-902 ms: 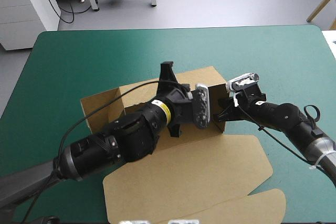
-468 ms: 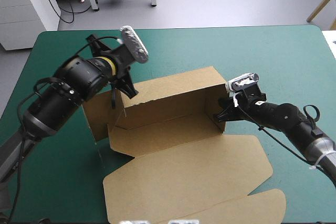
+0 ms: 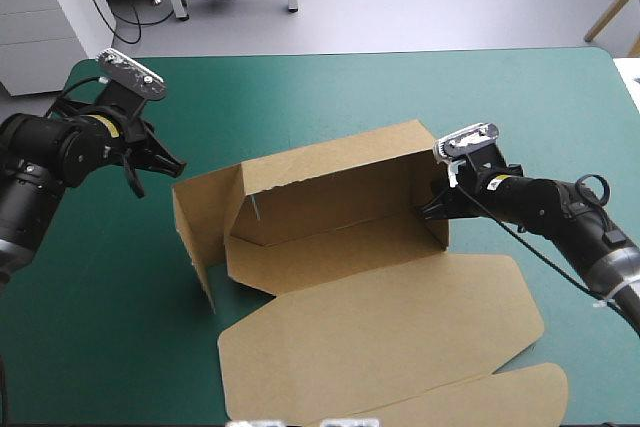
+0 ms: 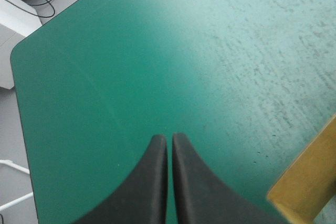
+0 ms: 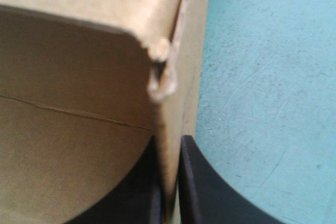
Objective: Fold the box
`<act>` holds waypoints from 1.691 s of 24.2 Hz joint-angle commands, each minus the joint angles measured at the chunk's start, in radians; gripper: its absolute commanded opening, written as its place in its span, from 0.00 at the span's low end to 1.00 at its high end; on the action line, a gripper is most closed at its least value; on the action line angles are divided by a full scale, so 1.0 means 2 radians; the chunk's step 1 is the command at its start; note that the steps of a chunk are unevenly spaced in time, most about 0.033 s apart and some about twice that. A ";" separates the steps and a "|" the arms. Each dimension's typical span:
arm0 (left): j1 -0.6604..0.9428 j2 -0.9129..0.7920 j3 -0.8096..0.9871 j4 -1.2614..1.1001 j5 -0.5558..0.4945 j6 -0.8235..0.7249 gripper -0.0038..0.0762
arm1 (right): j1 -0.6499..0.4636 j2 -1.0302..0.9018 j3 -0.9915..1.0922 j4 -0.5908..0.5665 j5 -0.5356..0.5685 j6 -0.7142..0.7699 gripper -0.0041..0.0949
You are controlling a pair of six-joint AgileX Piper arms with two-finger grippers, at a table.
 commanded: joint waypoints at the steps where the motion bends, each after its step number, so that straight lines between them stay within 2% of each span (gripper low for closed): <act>1: 0.013 -0.023 -0.009 0.000 -0.025 -0.005 0.06 | 0.000 -0.014 -0.049 -0.051 0.024 0.074 0.02; 4: 0.017 -0.023 -0.009 0.011 -0.017 -0.005 0.06 | 0.000 -0.014 -0.089 -0.095 0.086 0.136 0.02; 8: 0.017 -0.023 -0.009 0.013 -0.023 -0.005 0.06 | 0.000 -0.012 -0.138 -0.134 0.157 0.175 0.02; 15: 0.017 -0.023 -0.009 0.011 -0.045 -0.005 0.06 | -0.033 0.039 -0.172 -0.105 0.182 0.186 0.02; 20: 0.017 -0.023 -0.009 0.009 -0.050 -0.005 0.06 | -0.039 0.148 -0.235 -0.096 0.221 0.170 0.02; 25: 0.017 -0.023 -0.009 0.009 -0.051 -0.005 0.06 | -0.039 0.240 -0.334 -0.096 0.228 0.163 0.03; 28: 0.017 -0.023 -0.009 0.008 -0.058 -0.012 0.06 | -0.039 0.281 -0.375 -0.096 0.233 0.152 0.11; 32: 0.017 -0.023 -0.009 0.008 -0.082 -0.020 0.06 | -0.039 0.300 -0.410 -0.096 0.232 0.152 0.31; 38: 0.017 -0.023 -0.009 0.009 -0.082 -0.020 0.06 | -0.039 0.293 -0.469 -0.096 0.294 0.139 0.53; 41: 0.017 -0.023 -0.009 0.009 -0.082 -0.020 0.06 | -0.039 0.282 -0.495 -0.096 0.322 0.139 0.58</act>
